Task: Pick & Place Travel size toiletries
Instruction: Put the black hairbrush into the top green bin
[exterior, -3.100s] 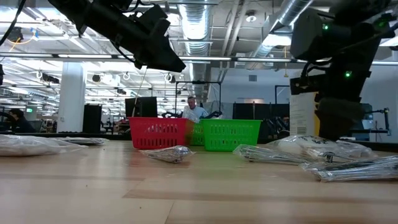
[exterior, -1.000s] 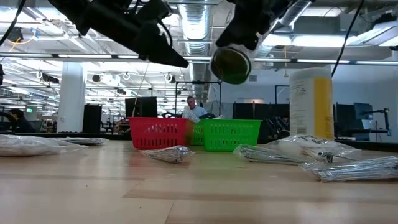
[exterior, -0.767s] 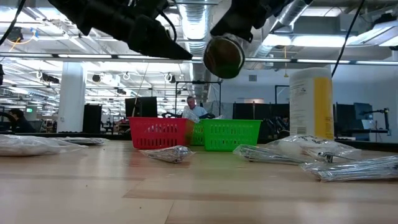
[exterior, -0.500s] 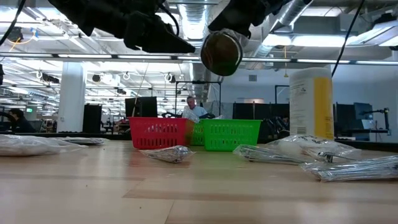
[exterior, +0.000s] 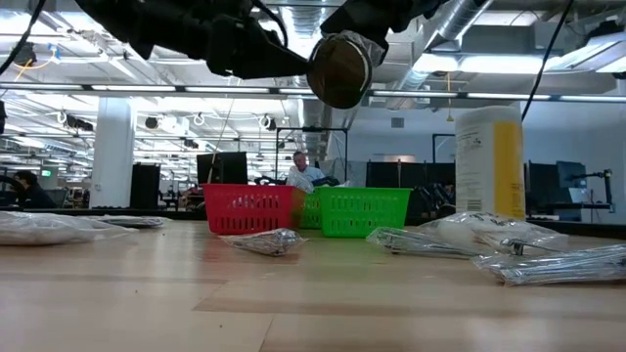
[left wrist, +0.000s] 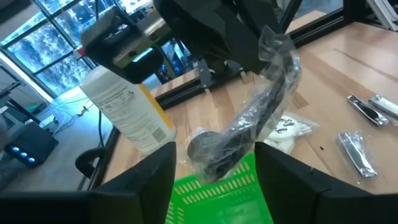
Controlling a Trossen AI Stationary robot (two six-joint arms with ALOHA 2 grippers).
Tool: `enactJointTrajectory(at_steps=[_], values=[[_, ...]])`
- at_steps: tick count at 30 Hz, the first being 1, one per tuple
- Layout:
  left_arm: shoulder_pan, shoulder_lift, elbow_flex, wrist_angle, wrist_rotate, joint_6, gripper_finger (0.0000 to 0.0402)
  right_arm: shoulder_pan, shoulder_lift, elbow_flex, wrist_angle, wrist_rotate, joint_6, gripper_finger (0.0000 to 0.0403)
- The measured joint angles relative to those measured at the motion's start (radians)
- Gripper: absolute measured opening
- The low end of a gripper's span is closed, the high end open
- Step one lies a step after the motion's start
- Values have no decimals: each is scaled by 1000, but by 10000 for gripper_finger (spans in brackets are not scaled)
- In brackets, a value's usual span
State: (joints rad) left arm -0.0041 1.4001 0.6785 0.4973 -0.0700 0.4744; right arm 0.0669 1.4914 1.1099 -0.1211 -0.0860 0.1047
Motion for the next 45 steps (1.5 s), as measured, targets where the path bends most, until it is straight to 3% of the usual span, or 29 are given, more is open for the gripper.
enactJointTrajectory(at_steps=[5, 8, 18, 25, 38, 45], values=[[-1, 62, 0, 62, 0, 0, 217, 0, 0, 0, 0, 0, 0, 0], [-1, 74, 0, 99, 0, 0, 198, 0, 0, 0, -1, -1, 0, 0], [-1, 76, -1, 98, 24, 4, 18, -5, 0, 0, 3, -3, -9, 0], [-1, 76, -1, 81, 22, -8, 11, -5, 0, 0, -8, 0, -36, 25], [70, 74, 0, -20, -143, -142, 6, -124, -6, -1, -81, 35, -54, 183], [162, 74, 0, -73, -150, -299, 6, -189, -7, -1, -87, 35, -52, 196]])
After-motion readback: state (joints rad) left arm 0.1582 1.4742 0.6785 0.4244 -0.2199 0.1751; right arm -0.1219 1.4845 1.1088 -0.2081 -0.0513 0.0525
